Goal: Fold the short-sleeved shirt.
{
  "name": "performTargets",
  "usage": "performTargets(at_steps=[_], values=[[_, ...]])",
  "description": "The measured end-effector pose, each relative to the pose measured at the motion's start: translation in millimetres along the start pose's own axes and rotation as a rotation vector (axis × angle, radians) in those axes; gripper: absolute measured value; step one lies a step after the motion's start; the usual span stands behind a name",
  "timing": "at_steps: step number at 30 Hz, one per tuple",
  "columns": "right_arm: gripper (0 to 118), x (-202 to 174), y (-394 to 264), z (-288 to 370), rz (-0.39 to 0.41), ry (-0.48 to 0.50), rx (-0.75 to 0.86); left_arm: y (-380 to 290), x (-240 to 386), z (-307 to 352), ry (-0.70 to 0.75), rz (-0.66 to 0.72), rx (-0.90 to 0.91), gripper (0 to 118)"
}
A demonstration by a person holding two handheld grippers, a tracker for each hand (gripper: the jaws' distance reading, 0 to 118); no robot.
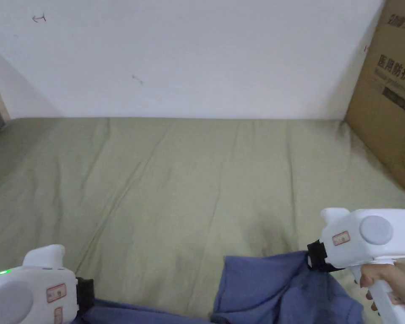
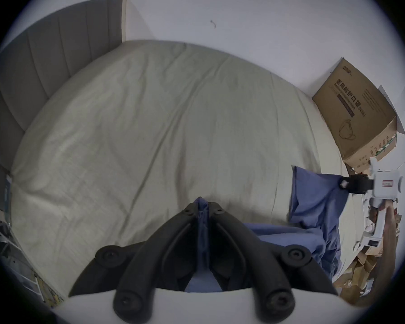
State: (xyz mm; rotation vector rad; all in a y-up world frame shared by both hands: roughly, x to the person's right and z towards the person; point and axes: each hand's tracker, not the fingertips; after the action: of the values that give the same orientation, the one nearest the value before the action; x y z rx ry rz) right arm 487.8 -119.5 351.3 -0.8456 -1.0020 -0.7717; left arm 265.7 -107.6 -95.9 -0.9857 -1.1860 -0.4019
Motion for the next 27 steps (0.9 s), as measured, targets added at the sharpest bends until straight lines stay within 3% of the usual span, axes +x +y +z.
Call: performTargets(at_steps=[3, 5, 8, 10, 14, 22, 27], values=[[3, 21, 16, 56, -0.056, 0.020, 0.093, 23, 3, 23, 0.035, -0.027, 0.061, 6], [3, 30, 22, 95, -0.052, 0.023, 0.129, 41, 9, 41, 0.063, -0.064, 0.105, 6], [3, 43, 31, 142, -0.037, -0.045, 0.186, 68, 22, 65, 0.096, -0.117, 0.164, 6], [3, 50, 34, 173, -0.068, -0.069, 0.235, 85, 32, 86, 0.061, -0.136, 0.213, 6], [3, 63, 40, 223, -0.154, 0.013, 0.325, 114, 56, 122, 0.108, -0.186, 0.290, 6], [3, 43, 95, 289, -0.138, 0.011, 0.450, 192, 89, 178, 0.113, -0.238, 0.449, 6], [3, 25, 151, 319, -0.121, 0.007, 0.545, 250, 95, 202, 0.118, -0.193, 0.515, 6]])
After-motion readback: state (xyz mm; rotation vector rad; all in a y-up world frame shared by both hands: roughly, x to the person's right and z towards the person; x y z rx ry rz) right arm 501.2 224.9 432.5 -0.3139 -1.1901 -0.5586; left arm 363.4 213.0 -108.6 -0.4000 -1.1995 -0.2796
